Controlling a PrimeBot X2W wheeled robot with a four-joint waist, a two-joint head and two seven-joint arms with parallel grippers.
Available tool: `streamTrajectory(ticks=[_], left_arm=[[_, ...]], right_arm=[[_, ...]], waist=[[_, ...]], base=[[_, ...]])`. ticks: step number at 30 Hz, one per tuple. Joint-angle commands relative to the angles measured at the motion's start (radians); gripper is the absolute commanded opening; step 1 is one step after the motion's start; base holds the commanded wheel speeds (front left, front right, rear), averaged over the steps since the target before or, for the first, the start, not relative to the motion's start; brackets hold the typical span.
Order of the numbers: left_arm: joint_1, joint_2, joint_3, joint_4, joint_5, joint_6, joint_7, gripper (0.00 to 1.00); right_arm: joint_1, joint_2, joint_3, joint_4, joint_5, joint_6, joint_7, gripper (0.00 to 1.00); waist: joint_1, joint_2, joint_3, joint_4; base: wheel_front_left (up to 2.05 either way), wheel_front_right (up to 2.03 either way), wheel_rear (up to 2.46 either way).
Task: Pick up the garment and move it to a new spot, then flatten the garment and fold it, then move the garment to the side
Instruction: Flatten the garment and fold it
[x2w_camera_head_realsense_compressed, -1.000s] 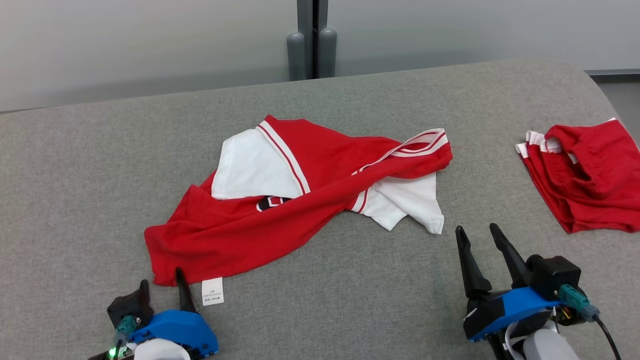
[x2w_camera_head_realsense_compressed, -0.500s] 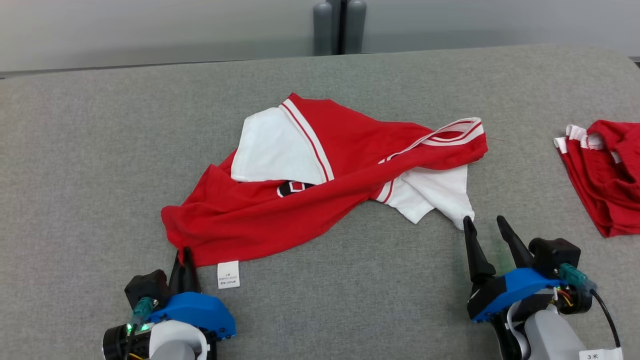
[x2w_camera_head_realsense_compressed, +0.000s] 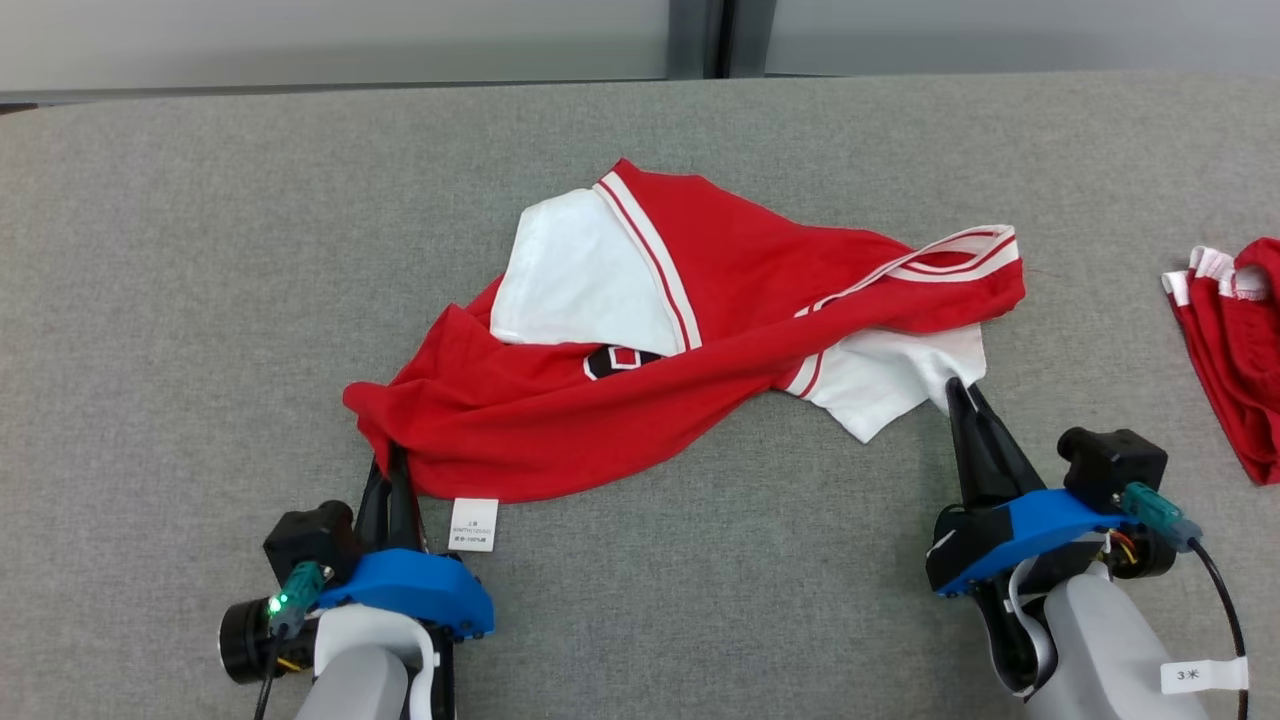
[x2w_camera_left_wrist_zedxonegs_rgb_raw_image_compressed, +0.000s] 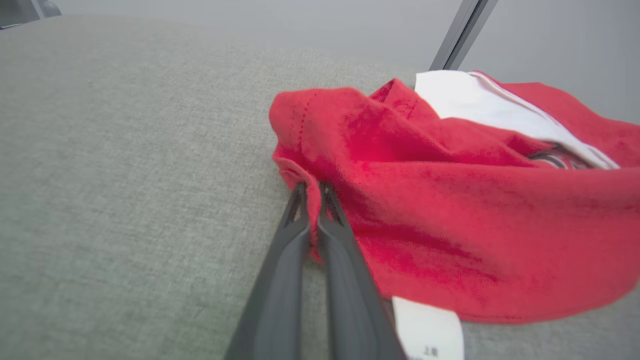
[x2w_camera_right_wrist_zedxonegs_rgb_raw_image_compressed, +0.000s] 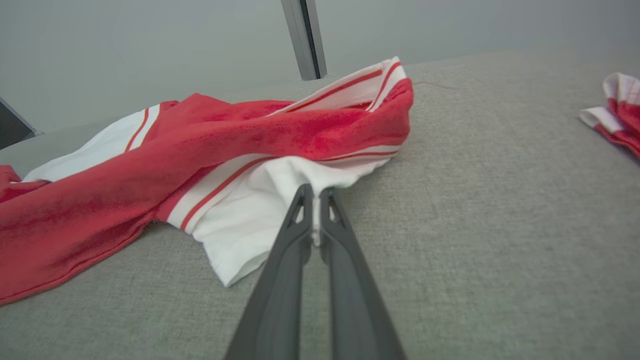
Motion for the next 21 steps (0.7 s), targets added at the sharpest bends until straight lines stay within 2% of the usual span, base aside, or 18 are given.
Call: streamTrajectory(ticks=[1,7,11,16,21], left_arm=[[-0.015,-0.002,0.008,-0.033,0.003,0.000,0.000,0.00],[-0.038,-0.001,0.061,-0.200,0.042,-0.014,0.000,0.00],[-0.064,0.001,0.120,-0.299,0.104,-0.049,0.000,0.00],[-0.146,0.058,0.183,-0.401,0.159,-0.104,0.000,0.00],[-0.286,0.111,0.205,-0.462,0.191,-0.105,0.016,0.00]], right_arm=[[0.024,-0.004,-0.002,-0.028,0.018,0.000,-0.003,0.00],[0.023,-0.031,-0.005,-0.217,0.077,0.000,-0.003,0.00],[-0.009,-0.062,-0.001,-0.338,0.119,0.000,-0.003,0.00],[-0.093,-0.126,0.005,-0.482,0.175,0.000,-0.003,0.00],[-0.224,-0.211,0.012,-0.566,0.193,0.000,-0.003,0.00]], waist=[[-0.0002,-0.0002,-0.015,-0.009],[-0.0002,-0.0002,-0.092,-0.041],[-0.0002,-0.0002,-0.157,-0.063],[-0.0002,-0.0002,-0.211,-0.074],[-0.0002,-0.0002,-0.204,-0.064]], base=[[0.00,0.00,0.00],[0.00,0.00,0.00],[0.00,0.00,0.00],[0.00,0.00,0.00],[0.00,0.00,0.00]])
